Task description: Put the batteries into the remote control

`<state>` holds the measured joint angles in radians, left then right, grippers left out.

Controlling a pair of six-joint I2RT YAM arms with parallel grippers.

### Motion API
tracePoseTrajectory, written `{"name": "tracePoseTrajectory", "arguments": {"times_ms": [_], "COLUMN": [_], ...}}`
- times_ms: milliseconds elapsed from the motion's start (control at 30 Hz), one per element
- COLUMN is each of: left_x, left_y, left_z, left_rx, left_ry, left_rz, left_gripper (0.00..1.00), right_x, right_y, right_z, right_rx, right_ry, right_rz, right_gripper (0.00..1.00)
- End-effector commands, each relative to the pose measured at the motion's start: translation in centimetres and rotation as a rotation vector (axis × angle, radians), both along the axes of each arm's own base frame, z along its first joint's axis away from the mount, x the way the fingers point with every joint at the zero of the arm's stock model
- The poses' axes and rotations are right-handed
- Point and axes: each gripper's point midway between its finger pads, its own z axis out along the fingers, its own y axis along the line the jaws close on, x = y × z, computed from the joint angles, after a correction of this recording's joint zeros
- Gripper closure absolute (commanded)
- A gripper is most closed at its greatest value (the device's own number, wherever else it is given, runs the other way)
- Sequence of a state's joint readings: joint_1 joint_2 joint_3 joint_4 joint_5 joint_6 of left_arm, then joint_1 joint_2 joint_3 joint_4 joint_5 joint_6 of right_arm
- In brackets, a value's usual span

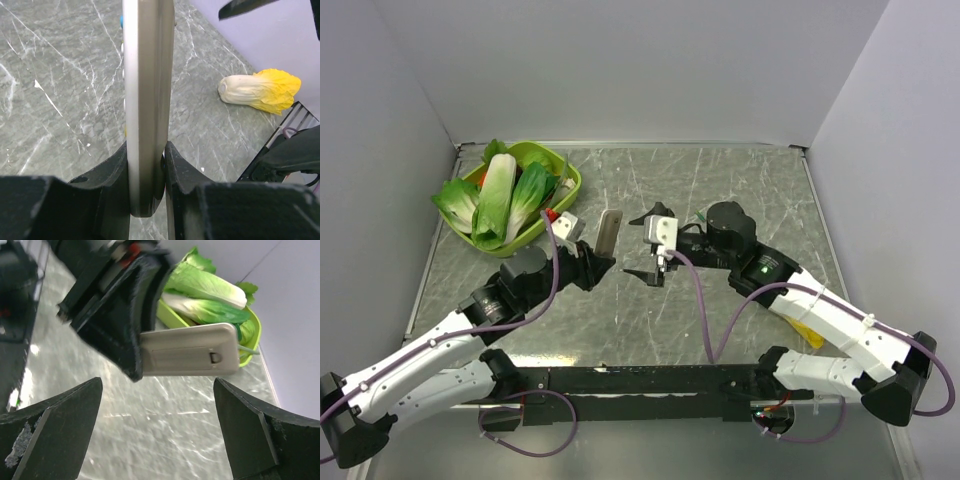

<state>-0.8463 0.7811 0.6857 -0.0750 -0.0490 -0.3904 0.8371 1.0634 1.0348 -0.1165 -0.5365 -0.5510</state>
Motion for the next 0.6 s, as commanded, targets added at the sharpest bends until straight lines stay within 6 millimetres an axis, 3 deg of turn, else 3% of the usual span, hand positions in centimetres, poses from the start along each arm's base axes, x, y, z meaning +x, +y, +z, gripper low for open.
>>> {"name": "tracePoseTrajectory", "arguments": {"times_ms": [0,367,433,567], "left_x": [-0.2,0.1,0.1,0.1], "left_y": [-0.4,-0.5,-0.5,-0.4], "left_z": [2.5,2.9,3.1,3.2], "left_rx": [-0.020,0.040,0.040,0.038], "left_ry": [-0.019,0.009,0.007,0.007], "left_rz": [-0.021,-0.020,-0.018,-0.018], "left_gripper": [0.98,0.98,0.99,0.99], "right_x": [-0.2,3.7,3.9,4.1], "right_y": [-0.3,0.5,0.6,0.8], "right_z": [0.2,0.1,0.4,-0.8], "right_rx": [-0.148,-0.327,-0.304,-0.368], "right_ry": [-0.173,-0.538,-0.568,-0.557], "right_rz": [0.021,-0.192,-0.207,-0.190], "right_gripper": [0.00,0.00,0.00,0.00]}}
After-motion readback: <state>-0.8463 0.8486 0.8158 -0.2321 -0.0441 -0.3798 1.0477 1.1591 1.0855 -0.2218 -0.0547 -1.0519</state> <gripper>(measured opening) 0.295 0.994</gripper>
